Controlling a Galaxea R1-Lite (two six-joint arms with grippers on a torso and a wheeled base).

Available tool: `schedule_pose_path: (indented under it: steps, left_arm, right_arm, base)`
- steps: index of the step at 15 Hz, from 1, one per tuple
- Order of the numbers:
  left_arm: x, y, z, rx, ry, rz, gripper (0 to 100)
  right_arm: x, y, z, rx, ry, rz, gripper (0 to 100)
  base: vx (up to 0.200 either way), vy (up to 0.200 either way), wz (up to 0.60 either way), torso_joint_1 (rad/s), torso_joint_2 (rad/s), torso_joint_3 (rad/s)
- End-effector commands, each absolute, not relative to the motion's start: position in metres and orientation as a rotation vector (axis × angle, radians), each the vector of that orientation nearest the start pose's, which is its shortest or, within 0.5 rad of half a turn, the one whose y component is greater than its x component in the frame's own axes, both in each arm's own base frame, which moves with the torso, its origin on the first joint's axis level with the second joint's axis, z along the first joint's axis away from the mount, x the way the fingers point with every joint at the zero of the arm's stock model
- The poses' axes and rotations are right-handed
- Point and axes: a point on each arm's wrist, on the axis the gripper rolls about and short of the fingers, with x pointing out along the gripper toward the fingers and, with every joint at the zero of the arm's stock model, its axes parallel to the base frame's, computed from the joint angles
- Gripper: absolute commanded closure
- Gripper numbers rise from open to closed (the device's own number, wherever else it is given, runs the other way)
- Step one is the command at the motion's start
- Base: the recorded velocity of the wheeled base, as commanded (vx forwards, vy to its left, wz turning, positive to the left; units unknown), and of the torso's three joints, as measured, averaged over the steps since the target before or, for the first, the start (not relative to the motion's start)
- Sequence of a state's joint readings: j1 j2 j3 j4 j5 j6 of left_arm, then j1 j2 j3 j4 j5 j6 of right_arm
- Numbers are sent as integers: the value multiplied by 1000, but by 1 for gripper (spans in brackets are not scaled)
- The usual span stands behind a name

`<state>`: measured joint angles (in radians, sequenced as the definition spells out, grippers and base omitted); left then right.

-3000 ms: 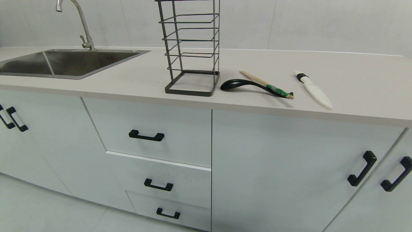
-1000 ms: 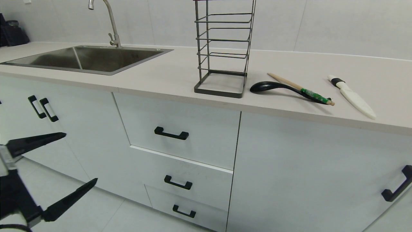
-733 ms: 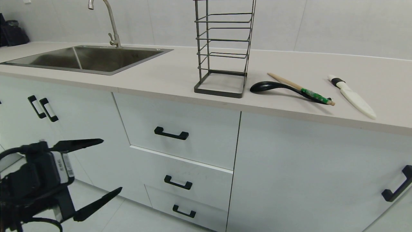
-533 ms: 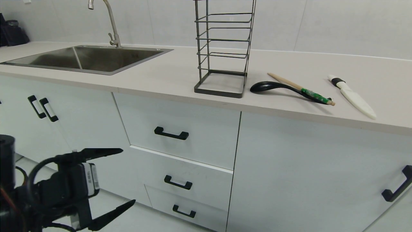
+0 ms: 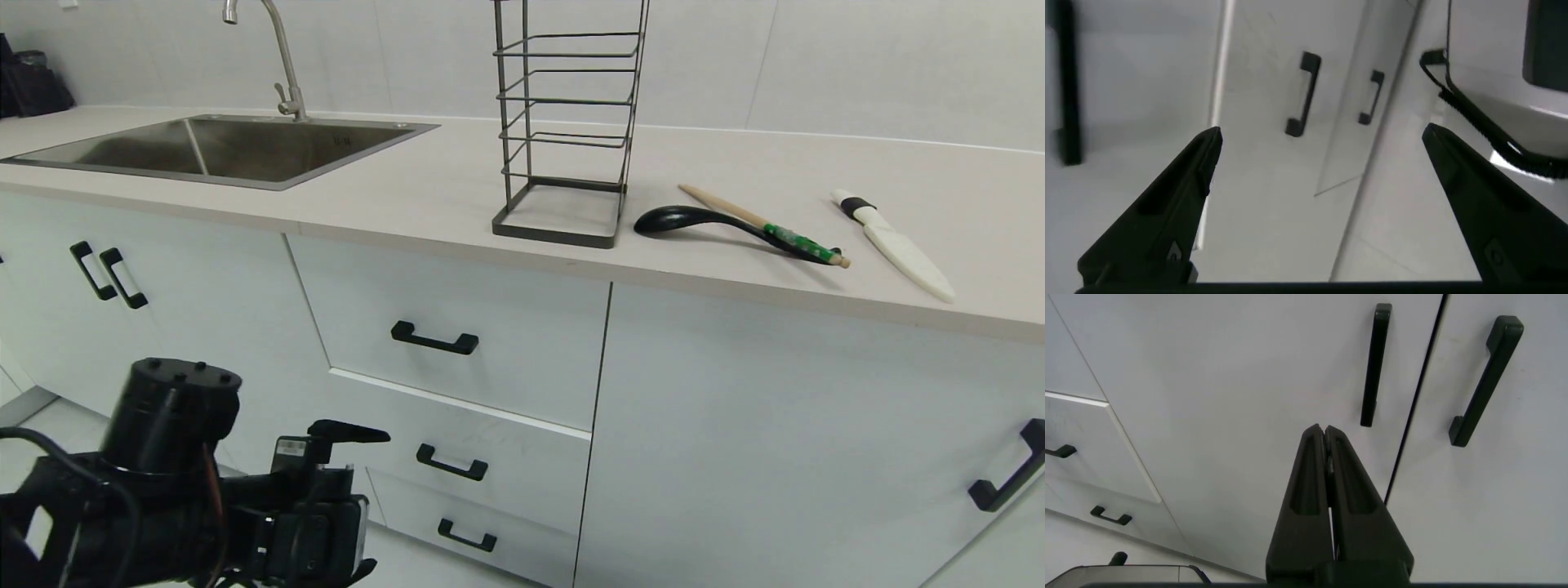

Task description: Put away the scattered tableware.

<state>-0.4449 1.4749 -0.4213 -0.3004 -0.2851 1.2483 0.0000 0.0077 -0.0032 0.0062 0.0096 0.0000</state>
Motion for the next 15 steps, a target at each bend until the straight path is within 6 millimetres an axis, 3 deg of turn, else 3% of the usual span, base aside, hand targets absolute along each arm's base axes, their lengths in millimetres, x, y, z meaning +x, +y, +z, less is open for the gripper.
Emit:
schedule_pose_path:
  steps: [1,4,10,15]
  left_arm:
    - [190,-97,85,1227,380,-1124,0]
    - [206,-112,73,1245,376,-1133,0]
    - [228,-134,30,1252,371,-1170,0]
    - [231,-133,8,1247,354,-1120,0]
  right_arm:
    - [-22,0,76,0,14,11,100]
    - [-22,0,76,0,12,9,100]
    - [-22,0,76,0,12,11,100]
    - [-22,0,76,0,12,11,100]
  base:
    - [0,0,0,0,0,0]
    - [0,0,0,0,0,0]
    - [0,0,0,0,0,0]
    - [0,0,0,0,0,0]
